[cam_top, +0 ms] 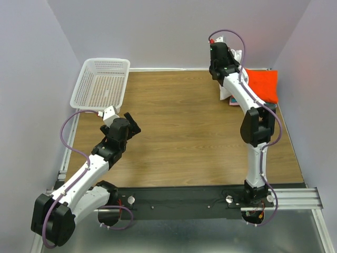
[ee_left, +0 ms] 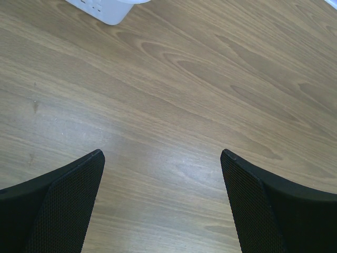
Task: Fold and stack the t-shirts
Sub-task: Neatly place the folded tshirt to the corner
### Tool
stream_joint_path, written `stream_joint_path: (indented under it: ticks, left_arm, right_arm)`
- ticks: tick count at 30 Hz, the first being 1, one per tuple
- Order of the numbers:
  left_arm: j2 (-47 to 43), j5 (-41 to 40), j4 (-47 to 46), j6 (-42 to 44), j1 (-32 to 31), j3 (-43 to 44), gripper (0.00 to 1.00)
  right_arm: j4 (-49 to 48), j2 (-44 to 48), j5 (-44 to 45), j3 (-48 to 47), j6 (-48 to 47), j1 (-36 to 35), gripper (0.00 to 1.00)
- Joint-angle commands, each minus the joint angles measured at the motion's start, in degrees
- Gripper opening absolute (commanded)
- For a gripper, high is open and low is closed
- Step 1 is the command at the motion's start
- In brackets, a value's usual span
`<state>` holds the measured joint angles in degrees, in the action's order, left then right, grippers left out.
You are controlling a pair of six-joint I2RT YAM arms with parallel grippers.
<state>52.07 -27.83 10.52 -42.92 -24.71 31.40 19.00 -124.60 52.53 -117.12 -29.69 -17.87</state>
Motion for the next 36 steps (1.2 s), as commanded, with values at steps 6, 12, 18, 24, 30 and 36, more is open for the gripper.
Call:
stream_joint_path:
  ticks: [6,12,18,24,30,36]
  left_arm:
    - [-1.36,-1.70,0.20,0.29,0.36,2.00,0.98]
    - [-2.24,-1.43,-0.33,0.20,0.36,1.83,0.98]
    - [-2.50,-0.64,-0.85,0.11,0.36,1.65,0.98]
    - [-2.24,0.24,-1.21,0.20,0.36,1.47,0.98]
    - [-1.28,0.33,-1.30,0.03,0.45,1.82,0.98]
    - [0.74,0.50,-1.73,-0.06,0.36,2.62,0.98]
  right_arm:
    - [-1.52,6.38,0.11,-4.69,-1.68,0.55,0.01]
    - [-1.60,7.61,-0.15,-6.01,-1.51,0.55,0.01]
    - [-1.60,10.50,-0.32,-2.95,-0.46,0.55,0.01]
    - [-1.60,11.57,-1.82,0.22,0.78,0.73,0.01]
    - [-1.60,9.64,-2.96,-0.13,2.36,1.69,0.01]
    - [-1.60,8.93,-4.10,1.63,4.99,4.59,0.01]
